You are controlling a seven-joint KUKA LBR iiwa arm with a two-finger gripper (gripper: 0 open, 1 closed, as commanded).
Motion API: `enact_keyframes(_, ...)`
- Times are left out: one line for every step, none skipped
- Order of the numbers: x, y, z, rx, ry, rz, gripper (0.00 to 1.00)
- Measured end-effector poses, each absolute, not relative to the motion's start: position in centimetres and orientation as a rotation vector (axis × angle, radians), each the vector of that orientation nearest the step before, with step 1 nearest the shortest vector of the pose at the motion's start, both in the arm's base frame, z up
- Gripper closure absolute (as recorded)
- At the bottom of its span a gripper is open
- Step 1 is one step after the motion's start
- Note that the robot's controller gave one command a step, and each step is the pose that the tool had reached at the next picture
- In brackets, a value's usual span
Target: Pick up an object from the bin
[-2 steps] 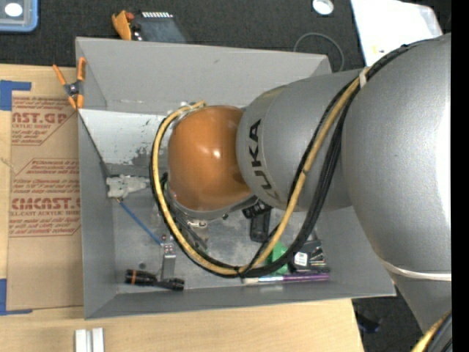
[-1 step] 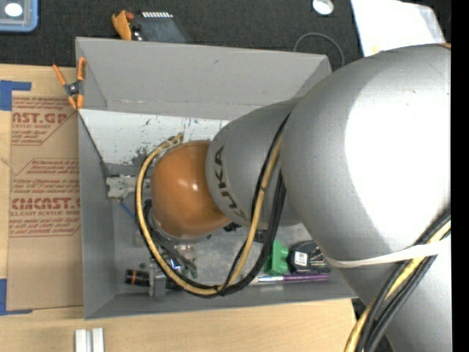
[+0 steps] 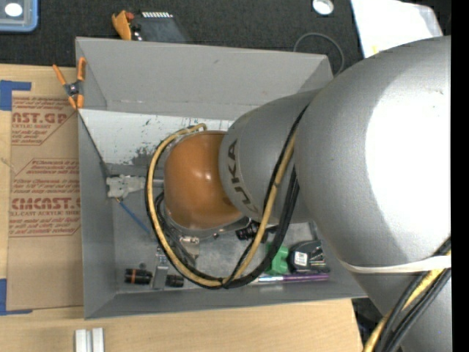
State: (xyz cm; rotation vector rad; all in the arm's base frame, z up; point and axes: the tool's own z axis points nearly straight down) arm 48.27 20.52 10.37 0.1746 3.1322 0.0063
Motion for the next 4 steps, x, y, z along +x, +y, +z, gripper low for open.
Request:
enact_keyframes(48.0,17.5,10.1,-0.188,3.123,0.008,0.00)
enact_keyframes(48.1,20.7,7.0,-0.029,3.122,0.016,0.00)
enact_keyframes(47.9,22.4,6.9,-0.185,3.123,0.006,1.00)
enact_keyframes(47.9,22.4,6.9,-0.185,3.123,0.006,1.00)
